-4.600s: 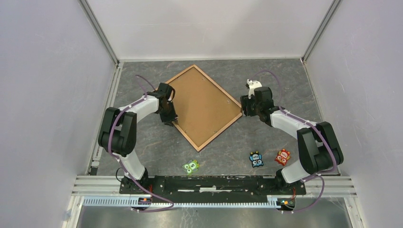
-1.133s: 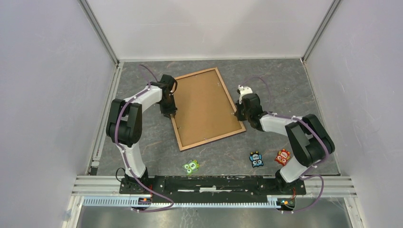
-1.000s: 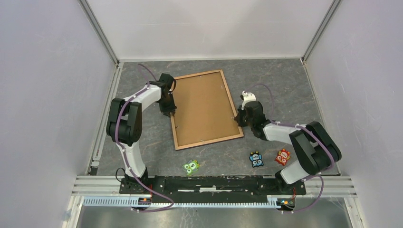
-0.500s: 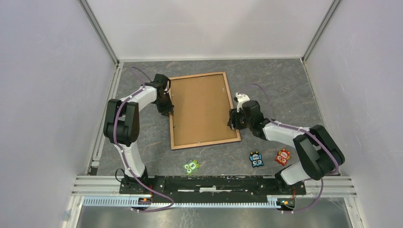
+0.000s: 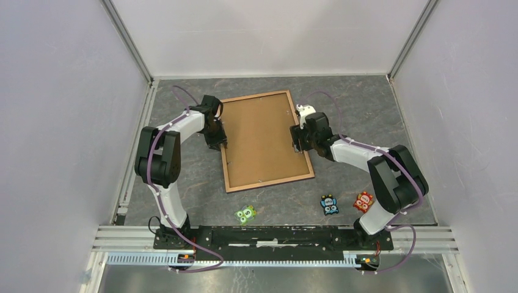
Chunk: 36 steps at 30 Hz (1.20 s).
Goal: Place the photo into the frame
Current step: Install the photo frame at the center of the board.
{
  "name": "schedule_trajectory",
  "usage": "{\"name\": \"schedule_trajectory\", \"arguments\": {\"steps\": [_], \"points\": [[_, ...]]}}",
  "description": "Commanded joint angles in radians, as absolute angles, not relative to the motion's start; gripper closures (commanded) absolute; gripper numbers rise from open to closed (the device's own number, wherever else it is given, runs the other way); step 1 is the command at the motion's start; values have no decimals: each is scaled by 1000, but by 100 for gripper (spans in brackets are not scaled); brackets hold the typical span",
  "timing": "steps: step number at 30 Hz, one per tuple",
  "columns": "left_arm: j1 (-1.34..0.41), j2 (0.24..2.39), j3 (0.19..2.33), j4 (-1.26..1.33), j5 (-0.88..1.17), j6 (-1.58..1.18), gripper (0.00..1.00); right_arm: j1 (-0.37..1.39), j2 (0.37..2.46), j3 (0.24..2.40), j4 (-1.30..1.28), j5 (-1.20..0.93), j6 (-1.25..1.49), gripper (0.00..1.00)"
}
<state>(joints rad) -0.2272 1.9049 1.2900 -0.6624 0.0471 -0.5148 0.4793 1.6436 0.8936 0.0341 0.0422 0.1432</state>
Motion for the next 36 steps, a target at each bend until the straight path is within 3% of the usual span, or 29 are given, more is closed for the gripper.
{"name": "schedule_trajectory", "arguments": {"steps": [1, 4, 6, 11, 15, 22, 31, 36], "points": [[-233, 1920, 1329, -657, 18, -481, 62, 467, 1616, 847, 62, 93, 121, 31], [-236, 1965, 1354, -679, 57, -460, 74, 448, 1619, 880, 55, 107, 125, 26], [-235, 1999, 1380, -709, 69, -422, 77, 423, 1629, 909, 59, 106, 163, 18], [-242, 1981, 1341, -695, 133, -331, 83, 357, 1699, 1023, 66, 27, 232, 12], [-312, 2003, 1383, -808, -61, -220, 98, 357, 1799, 1134, 45, 38, 219, 10], [-332, 1996, 1371, -781, -37, -247, 98, 354, 2023, 1421, -72, 80, 273, 11], [-333, 1993, 1376, -764, -13, -267, 98, 355, 2167, 1563, -76, 117, 273, 28], [-332, 2002, 1381, -764, -5, -268, 98, 360, 2236, 1654, -116, 101, 268, 29]]}}
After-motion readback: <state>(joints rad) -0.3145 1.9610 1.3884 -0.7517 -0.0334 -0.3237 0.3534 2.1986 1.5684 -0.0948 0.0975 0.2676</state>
